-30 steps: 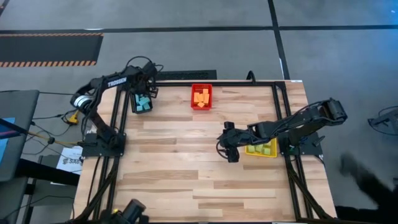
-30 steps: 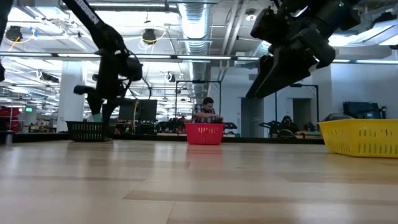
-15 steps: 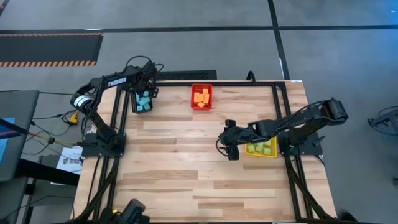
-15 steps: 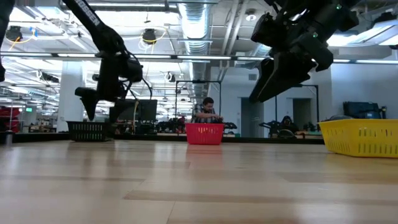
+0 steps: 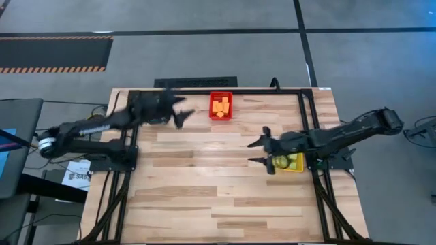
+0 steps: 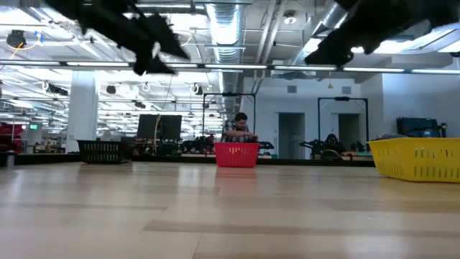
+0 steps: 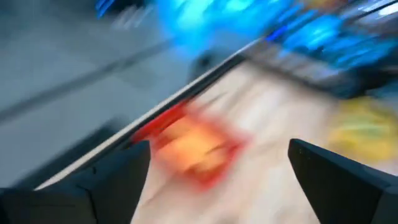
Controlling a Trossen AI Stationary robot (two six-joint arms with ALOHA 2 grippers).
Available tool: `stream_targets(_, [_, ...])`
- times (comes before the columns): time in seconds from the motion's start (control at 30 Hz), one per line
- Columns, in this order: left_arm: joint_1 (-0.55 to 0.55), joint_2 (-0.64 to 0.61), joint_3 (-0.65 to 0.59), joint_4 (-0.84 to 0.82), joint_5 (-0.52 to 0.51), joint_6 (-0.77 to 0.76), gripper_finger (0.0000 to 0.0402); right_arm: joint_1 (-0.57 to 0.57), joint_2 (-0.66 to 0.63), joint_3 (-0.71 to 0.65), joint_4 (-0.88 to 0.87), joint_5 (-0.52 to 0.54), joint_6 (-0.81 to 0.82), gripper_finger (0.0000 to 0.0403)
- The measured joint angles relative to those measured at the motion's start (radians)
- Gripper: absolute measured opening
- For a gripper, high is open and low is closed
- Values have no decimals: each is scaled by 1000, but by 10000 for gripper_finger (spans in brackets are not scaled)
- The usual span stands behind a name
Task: Sort & place blocks by color
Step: Return to Home Position
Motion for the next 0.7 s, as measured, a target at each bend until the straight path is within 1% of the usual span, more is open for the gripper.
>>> stream_targets(0.13, [-205,-159,-243,404,11,64,330,-6,-149,-179,256,8,41,270])
stream_targets(0.2, [-272,-212,-330,536,23,98,298,-37,-205,-239,349,9,50,270])
stream_targets(0.23, [-291,-236,-365,567,23,103,278,-59,-232,-260,360,9,53,270])
stream_targets(0.37, [-303,-315,-437,573,18,68,173,-146,-313,-292,341,4,108,270])
stream_targets(0.5, [-304,-401,-455,454,62,54,55,-182,-383,-304,222,0,118,270])
stream_targets(0.53, [-307,-432,-464,430,73,51,29,-183,-401,-312,216,-1,121,270])
stream_targets(0.57, [-310,-460,-473,413,78,47,15,-183,-422,-325,219,-1,125,269])
stream_targets(0.7, [-327,-583,-549,410,77,42,10,-167,-514,-407,236,0,151,251])
